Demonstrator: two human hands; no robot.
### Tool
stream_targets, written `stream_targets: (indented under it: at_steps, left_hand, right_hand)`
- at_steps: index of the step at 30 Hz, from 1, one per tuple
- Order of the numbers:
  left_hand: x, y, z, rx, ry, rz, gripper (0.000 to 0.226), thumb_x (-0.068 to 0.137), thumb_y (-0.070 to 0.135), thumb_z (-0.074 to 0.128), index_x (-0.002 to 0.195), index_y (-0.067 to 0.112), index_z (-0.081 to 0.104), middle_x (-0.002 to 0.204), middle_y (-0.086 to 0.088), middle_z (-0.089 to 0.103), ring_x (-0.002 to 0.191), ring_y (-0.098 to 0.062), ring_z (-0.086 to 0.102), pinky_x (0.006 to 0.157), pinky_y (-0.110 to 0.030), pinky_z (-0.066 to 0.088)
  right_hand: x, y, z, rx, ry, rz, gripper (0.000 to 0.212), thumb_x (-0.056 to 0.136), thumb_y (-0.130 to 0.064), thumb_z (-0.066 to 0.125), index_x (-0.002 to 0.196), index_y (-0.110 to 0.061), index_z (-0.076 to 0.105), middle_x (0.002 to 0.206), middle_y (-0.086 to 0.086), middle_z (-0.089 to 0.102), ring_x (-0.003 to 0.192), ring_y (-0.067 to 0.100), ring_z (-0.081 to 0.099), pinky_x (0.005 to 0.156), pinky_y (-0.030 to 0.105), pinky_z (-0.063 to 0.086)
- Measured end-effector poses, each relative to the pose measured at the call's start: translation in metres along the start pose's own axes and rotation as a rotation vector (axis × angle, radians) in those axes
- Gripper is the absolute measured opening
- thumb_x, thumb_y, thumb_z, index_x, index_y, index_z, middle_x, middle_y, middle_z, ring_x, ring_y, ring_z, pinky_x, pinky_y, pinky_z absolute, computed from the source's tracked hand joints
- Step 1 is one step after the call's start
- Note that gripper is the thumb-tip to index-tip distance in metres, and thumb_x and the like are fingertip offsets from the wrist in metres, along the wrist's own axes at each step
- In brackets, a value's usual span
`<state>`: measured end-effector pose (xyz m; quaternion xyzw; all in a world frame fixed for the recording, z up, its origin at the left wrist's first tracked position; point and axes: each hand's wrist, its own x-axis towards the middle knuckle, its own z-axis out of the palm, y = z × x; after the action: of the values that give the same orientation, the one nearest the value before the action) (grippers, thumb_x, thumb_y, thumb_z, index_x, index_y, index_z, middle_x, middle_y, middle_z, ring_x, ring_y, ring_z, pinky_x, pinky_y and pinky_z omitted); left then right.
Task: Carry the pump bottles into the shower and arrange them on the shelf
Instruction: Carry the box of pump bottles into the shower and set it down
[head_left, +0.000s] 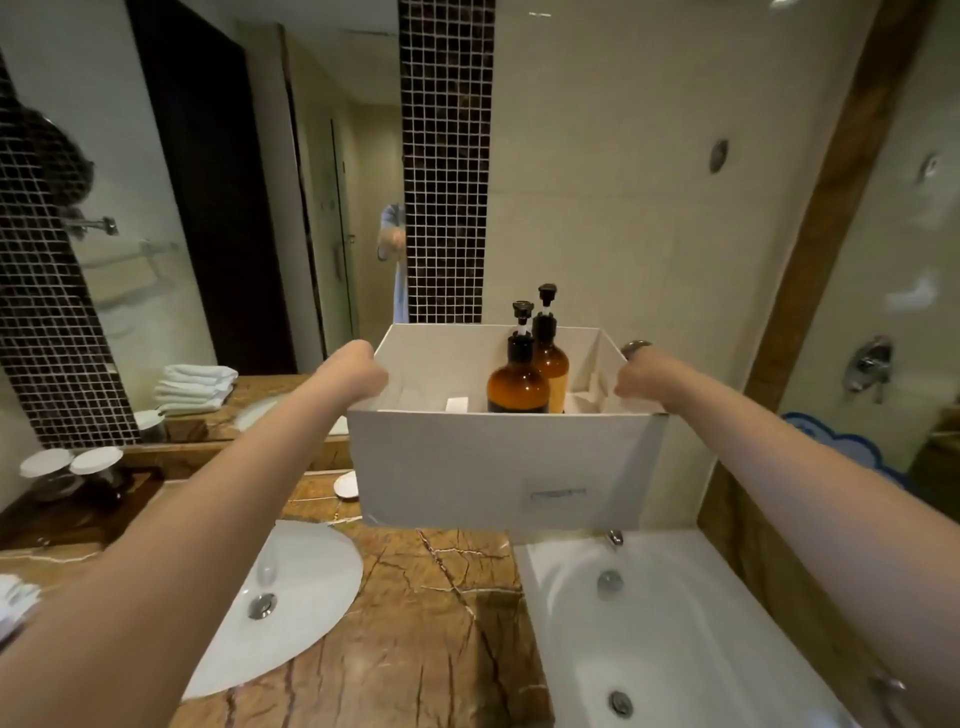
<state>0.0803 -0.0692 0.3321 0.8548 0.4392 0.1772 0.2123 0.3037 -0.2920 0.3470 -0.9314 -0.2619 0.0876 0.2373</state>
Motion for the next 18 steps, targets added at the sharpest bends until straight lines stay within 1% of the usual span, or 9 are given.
stream_targets:
  at_steps: [1,3,6,7,9,12,14,16,18]
  left_hand:
    - [0.0,0.009,0.006,-0.005,-0.009,0.016,0.006,0.082,0.003,0.045,0.082,0.003,0.05,0.083,-0.012,0.051,0.083,-0.03,0.052,0.069,-0.033,0.041]
    - [0.002,0.027,0.019,-0.013,-0.028,0.047,0.013,0.084,0.003,0.044,0.094,0.003,0.052,0.082,-0.009,0.051,0.082,-0.027,0.051,0.07,-0.032,0.041]
    - [0.003,0.059,0.04,-0.019,-0.077,0.102,0.016,0.085,0.003,0.043,0.098,0.004,0.052,0.076,-0.005,0.047,0.07,-0.018,0.047,0.059,-0.029,0.038]
    - [0.004,0.071,0.046,-0.026,-0.1,0.126,0.018,0.085,0.003,0.044,0.1,0.004,0.052,0.076,-0.004,0.047,0.069,-0.018,0.047,0.058,-0.029,0.037]
    - [0.005,0.094,0.06,-0.044,-0.15,0.183,0.026,0.085,0.002,0.045,0.11,0.002,0.052,0.084,-0.006,0.051,0.079,-0.022,0.051,0.067,-0.032,0.04]
    - [0.005,0.13,0.077,-0.042,-0.226,0.273,0.037,0.088,0.005,0.045,0.125,0.002,0.048,0.113,-0.016,0.055,0.103,-0.031,0.053,0.077,-0.034,0.041]
    - [0.005,0.156,0.087,-0.062,-0.269,0.34,0.038,0.087,0.006,0.045,0.124,0.002,0.049,0.121,-0.019,0.055,0.11,-0.034,0.054,0.077,-0.034,0.041]
    - [0.003,0.183,0.095,-0.11,-0.311,0.45,0.034,0.084,0.001,0.046,0.116,-0.002,0.055,0.111,-0.022,0.059,0.1,-0.033,0.057,0.072,-0.032,0.04]
    - [0.001,0.21,0.104,-0.176,-0.374,0.55,0.031,0.081,-0.004,0.047,0.109,-0.005,0.059,0.105,-0.025,0.062,0.096,-0.034,0.06,0.071,-0.033,0.042]
  right_hand:
    - [-0.002,0.009,-0.005,-0.004,0.009,0.02,0.036,0.088,-0.008,0.052,0.122,0.003,0.053,0.124,0.021,0.056,0.115,0.036,0.054,0.084,0.037,0.044]
    - [-0.005,0.029,-0.013,-0.013,0.042,0.066,0.037,0.09,-0.01,0.051,0.125,0.001,0.051,0.128,0.019,0.055,0.117,0.034,0.052,0.09,0.037,0.044]
    - [-0.016,0.059,-0.03,-0.038,0.1,0.147,0.035,0.091,-0.01,0.05,0.123,0.002,0.054,0.126,0.018,0.057,0.115,0.034,0.054,0.084,0.035,0.044]
    - [-0.022,0.07,-0.036,-0.046,0.105,0.173,0.035,0.091,-0.011,0.051,0.124,0.002,0.055,0.126,0.019,0.058,0.114,0.033,0.055,0.084,0.035,0.045]
    - [-0.033,0.088,-0.049,-0.06,0.126,0.226,0.036,0.092,-0.012,0.052,0.124,0.003,0.055,0.124,0.019,0.058,0.111,0.032,0.057,0.086,0.035,0.047]
    - [-0.052,0.116,-0.067,-0.082,0.199,0.341,0.033,0.091,-0.015,0.054,0.119,0.003,0.057,0.117,0.018,0.061,0.102,0.029,0.06,0.074,0.032,0.045]
    - [-0.068,0.131,-0.078,-0.093,0.246,0.408,0.034,0.09,-0.013,0.055,0.118,0.005,0.057,0.118,0.021,0.061,0.107,0.032,0.06,0.076,0.032,0.046]
    - [-0.087,0.144,-0.089,-0.076,0.295,0.483,0.036,0.089,-0.011,0.055,0.121,0.005,0.056,0.123,0.021,0.059,0.112,0.033,0.057,0.081,0.032,0.045]
    - [-0.108,0.157,-0.1,-0.057,0.366,0.576,0.038,0.088,-0.012,0.056,0.123,0.003,0.055,0.124,0.019,0.058,0.112,0.031,0.056,0.081,0.031,0.044]
